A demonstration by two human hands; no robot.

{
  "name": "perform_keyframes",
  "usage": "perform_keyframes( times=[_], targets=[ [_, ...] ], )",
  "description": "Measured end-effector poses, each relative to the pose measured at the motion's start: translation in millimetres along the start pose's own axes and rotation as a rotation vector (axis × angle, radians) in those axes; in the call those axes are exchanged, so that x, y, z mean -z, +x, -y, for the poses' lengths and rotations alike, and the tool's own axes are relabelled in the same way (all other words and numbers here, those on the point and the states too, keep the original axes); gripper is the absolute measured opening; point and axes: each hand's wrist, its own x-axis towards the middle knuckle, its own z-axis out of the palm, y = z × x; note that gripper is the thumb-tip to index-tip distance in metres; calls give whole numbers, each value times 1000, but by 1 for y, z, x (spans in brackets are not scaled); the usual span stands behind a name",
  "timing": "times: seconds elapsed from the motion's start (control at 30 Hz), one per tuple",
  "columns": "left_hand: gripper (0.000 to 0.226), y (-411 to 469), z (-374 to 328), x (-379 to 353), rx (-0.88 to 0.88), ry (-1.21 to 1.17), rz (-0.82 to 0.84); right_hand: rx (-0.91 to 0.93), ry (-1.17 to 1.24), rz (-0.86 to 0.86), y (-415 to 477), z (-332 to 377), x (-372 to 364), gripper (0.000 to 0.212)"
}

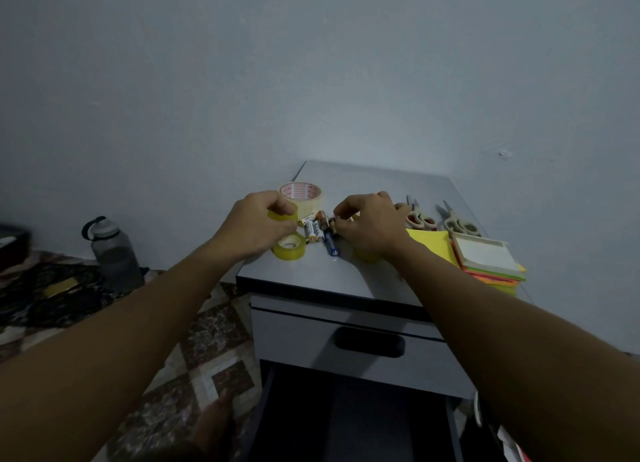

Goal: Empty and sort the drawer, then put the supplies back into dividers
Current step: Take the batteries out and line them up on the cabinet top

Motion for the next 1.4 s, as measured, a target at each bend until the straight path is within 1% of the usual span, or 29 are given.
perform_keyframes(
  times=[0.2,0.33,0.4,0.47,0.57,0.67,0.77,0.87,0.93,1.0,1.07,1.13,1.2,1.33,1.4],
  targets=[
    [16,-17,-15,11,-72,22,-27,25,145,-61,-21,1,30,23],
    [17,-42,-28,20,-133,37,19,27,264,-115,-61,0,56,25],
    [13,-60,-32,22,-147,14,54,58,294,-108,-87,-4,63,19],
    [10,-80,-35,20,-142,-19,99,65,318,-56,-115,-11,67,14],
    [10,-114,-32,7,-111,-74,170,19,375,99,-158,-24,70,11],
    [9,-151,-21,-20,-49,-113,289,-52,404,269,-199,-36,54,13],
    [10,-188,3,-56,60,-123,447,-168,391,448,-241,-49,18,8],
    [25,-222,39,-94,131,-1,641,-230,258,615,-279,-61,-22,24],
    [43,-244,58,-114,183,85,809,-234,189,744,-301,-64,-44,37],
    [60,-261,73,-132,189,181,913,-224,140,858,-318,-66,-65,46],
    [76,-274,86,-146,183,266,944,-215,109,913,-333,-67,-85,55],
    [94,-285,97,-156,233,299,960,-232,93,960,-346,-68,-103,74],
    [106,-292,107,-166,253,327,969,-270,66,1012,-355,-69,-116,91],
    [118,-297,115,-184,247,388,995,-277,42,1012,-362,-77,-136,95],
    [118,-296,114,-192,232,414,1004,-247,32,1024,-363,-79,-143,98]
  ],
)
